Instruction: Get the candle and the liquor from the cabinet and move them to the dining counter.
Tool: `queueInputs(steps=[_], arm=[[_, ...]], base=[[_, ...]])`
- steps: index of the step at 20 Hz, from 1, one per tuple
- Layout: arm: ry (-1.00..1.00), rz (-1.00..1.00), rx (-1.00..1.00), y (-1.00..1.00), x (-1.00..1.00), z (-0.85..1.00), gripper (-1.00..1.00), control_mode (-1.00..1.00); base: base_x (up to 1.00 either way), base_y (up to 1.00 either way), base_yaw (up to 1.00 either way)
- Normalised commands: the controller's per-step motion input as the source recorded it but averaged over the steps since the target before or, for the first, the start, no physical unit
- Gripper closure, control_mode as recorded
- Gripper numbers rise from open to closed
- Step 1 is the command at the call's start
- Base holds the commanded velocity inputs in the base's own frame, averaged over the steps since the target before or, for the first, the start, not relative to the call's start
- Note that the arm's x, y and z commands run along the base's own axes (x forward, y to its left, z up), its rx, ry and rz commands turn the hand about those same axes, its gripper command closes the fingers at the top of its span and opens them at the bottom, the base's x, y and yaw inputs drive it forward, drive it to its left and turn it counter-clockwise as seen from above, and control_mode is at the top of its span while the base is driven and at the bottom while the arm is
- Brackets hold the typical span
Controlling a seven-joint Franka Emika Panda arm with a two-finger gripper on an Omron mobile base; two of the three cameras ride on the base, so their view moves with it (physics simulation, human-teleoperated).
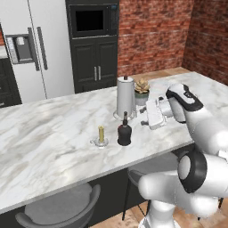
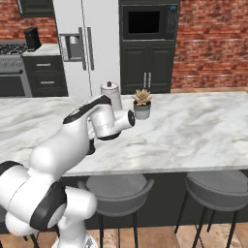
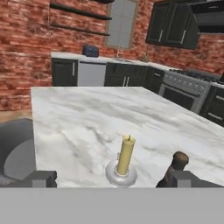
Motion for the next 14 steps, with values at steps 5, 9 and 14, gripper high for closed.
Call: queueInputs(steps=[5,9,14], arm=[[0.17,-0.23,-0.03,0.00,-0.34,0.36,-1.00,-1.00],[0.16,-0.19,-0.02,0.00,-0.37,0.33,-1.00,-1.00],[0.20,-0.15,0.00,-0.01,-0.39,0.34,-1.00,-1.00]], base=[[0.00,0.00,0.00],[0.00,0.00,0.00],[0.00,0.00,0.00]])
